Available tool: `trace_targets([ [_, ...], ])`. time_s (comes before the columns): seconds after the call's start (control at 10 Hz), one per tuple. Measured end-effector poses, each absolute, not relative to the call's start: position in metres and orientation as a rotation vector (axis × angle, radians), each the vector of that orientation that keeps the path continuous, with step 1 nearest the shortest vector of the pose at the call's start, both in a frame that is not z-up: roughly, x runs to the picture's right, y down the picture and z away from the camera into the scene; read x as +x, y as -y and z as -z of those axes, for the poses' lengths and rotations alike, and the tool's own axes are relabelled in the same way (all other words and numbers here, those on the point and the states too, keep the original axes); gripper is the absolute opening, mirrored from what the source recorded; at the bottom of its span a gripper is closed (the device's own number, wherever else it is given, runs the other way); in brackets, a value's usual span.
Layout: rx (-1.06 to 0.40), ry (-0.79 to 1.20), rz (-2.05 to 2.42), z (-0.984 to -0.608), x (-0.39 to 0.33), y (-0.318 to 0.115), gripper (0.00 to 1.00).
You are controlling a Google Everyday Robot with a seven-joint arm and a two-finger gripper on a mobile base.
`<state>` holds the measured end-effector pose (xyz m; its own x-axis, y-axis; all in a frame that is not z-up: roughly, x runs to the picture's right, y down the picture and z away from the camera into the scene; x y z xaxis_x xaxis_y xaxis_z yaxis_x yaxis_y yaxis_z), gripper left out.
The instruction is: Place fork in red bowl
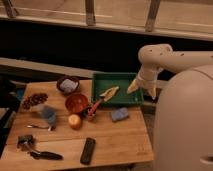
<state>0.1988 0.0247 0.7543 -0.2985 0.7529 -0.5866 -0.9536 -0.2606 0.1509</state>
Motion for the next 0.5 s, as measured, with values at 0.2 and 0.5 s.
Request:
trace_targets([
  [0.2,-0.52,-0.539,-1.723,-0.764,0.155,-0.009,0.8],
  [0.5,-0.564,-0.454,-1.557,-0.766,0.077,0.009,0.8],
])
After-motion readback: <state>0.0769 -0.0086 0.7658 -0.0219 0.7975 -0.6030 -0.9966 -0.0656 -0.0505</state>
